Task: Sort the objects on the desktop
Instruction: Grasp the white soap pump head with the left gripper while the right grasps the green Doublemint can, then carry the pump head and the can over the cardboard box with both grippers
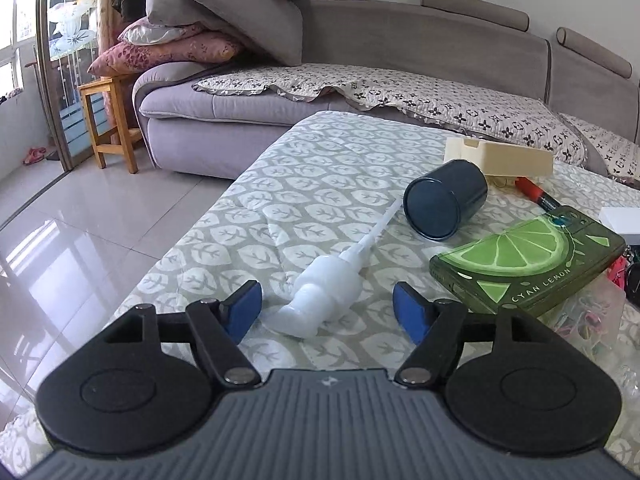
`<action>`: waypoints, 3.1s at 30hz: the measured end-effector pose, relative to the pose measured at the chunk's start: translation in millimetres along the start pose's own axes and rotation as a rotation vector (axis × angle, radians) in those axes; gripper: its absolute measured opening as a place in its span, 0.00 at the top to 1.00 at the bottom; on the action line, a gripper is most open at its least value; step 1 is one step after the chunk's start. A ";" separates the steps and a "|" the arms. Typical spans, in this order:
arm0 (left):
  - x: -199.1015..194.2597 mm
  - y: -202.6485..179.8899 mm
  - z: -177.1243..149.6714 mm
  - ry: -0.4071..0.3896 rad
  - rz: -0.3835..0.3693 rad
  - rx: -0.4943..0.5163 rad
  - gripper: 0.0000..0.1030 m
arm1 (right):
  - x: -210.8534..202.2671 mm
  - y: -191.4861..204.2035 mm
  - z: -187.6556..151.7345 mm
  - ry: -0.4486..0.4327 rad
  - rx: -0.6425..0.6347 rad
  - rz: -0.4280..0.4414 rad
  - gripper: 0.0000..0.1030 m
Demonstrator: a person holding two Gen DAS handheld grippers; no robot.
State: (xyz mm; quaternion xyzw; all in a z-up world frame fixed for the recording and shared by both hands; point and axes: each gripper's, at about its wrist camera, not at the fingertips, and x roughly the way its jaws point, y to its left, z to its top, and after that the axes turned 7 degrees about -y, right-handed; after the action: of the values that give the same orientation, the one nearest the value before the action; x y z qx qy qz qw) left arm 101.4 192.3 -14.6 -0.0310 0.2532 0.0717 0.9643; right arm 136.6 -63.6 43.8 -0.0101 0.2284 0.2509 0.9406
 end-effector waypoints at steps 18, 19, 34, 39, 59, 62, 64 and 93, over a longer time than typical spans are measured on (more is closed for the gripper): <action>4.1 -0.3 1.9 0.002 0.005 0.002 0.34 | 0.6 22.9 -9.6 0.083 -0.049 0.043 0.73; 4.1 0.0 1.8 0.000 0.024 0.004 0.53 | -0.1 22.8 -9.2 0.087 -0.044 0.046 0.74; -48.0 -13.8 26.1 -0.173 -0.078 -0.001 0.93 | -33.0 24.2 19.2 -0.016 -0.058 0.079 0.73; -67.5 -65.2 41.6 -0.232 -0.162 0.037 0.93 | -64.0 2.0 42.0 -0.069 -0.082 0.028 0.73; -105.7 -325.8 58.7 -0.231 -0.369 0.184 0.93 | -200.5 -214.3 36.3 -0.146 0.022 -0.417 0.73; -104.4 -347.5 56.9 -0.219 -0.365 0.195 0.93 | -198.1 -234.3 33.2 -0.141 0.045 -0.439 0.73; -102.9 -356.5 55.1 -0.212 -0.364 0.201 0.93 | -194.4 -241.8 31.8 -0.137 0.052 -0.443 0.73; -111.6 -399.4 39.3 -0.155 -0.318 0.262 0.93 | -204.5 -288.4 26.4 -0.123 0.125 -0.430 0.73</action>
State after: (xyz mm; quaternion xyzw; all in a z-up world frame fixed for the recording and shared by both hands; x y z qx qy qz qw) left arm 85.7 -212.1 83.9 0.0608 0.1775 -0.1129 0.9757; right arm 127.8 -407.8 128.9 0.0149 0.1783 0.0304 0.9834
